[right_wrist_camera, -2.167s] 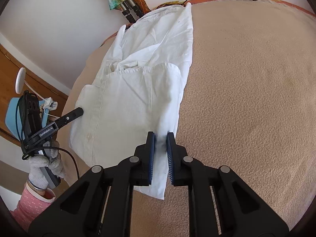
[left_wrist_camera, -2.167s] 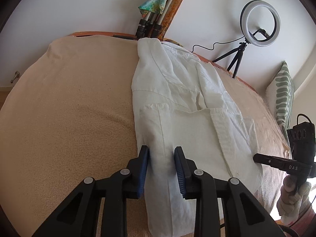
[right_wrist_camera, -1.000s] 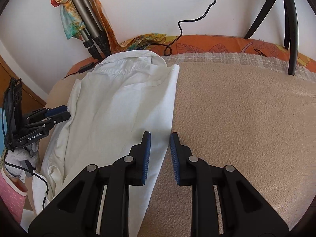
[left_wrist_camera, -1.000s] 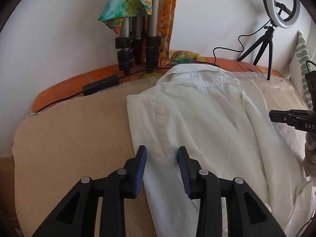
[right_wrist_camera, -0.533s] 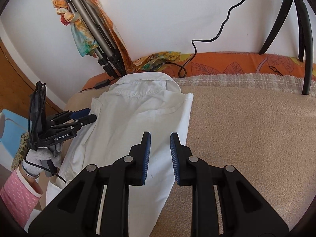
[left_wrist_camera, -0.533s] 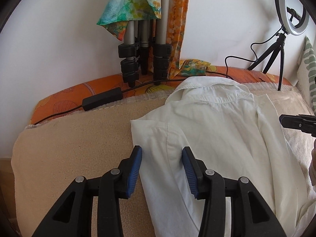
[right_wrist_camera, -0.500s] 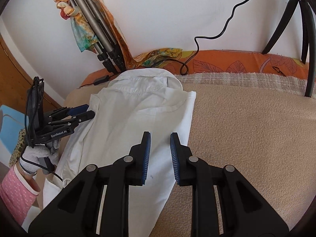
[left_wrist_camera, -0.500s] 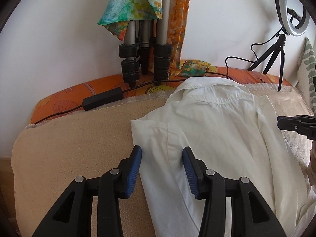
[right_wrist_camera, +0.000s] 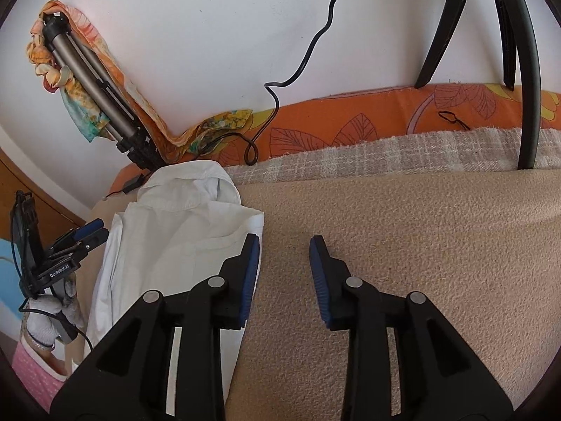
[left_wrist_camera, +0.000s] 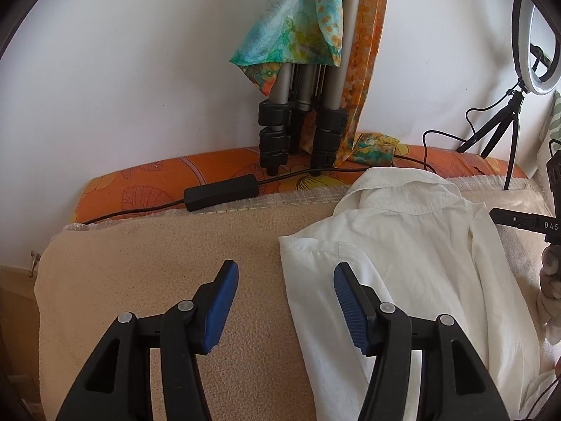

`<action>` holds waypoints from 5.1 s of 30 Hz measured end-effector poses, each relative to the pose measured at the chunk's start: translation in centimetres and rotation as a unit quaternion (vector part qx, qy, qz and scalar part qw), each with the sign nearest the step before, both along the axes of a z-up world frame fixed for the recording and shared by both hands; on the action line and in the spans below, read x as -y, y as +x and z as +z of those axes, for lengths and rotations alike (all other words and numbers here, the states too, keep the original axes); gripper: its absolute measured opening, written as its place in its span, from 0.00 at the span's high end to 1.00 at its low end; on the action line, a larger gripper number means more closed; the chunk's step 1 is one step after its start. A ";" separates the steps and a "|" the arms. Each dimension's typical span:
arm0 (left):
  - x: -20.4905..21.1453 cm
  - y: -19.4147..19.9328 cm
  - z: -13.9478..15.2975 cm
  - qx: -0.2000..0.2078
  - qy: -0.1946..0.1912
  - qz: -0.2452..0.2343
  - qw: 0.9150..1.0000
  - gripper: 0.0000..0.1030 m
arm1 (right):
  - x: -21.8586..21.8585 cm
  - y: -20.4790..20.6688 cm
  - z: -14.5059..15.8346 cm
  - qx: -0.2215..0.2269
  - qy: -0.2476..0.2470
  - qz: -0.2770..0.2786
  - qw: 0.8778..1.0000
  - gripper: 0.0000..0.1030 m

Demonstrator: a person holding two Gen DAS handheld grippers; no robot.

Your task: Fold small clothes

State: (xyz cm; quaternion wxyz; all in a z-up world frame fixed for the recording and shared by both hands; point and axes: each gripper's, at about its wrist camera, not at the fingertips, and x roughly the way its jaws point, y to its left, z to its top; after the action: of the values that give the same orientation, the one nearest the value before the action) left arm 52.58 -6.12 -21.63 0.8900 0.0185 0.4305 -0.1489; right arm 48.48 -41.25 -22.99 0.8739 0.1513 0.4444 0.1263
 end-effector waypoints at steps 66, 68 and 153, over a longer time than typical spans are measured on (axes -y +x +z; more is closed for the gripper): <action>-1.2 -7.7 11.1 0.054 -0.084 -0.018 0.995 1.00 | -3.1 -6.9 11.3 0.071 0.082 0.060 0.992 0.96; -1.7 -9.7 11.9 0.064 -0.081 -0.018 0.994 1.00 | -3.2 -8.8 12.2 0.075 0.081 0.063 0.992 0.96; -4.3 -27.4 7.5 0.014 -0.144 0.018 0.989 0.70 | -8.4 -27.1 8.3 0.066 0.014 0.082 0.994 0.84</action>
State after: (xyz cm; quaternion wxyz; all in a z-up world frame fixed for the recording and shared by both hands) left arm 25.15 -1.85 -14.12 0.8919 -0.1158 0.3922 -0.1931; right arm 21.40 -32.85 -14.71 0.8856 0.1177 0.3953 0.2136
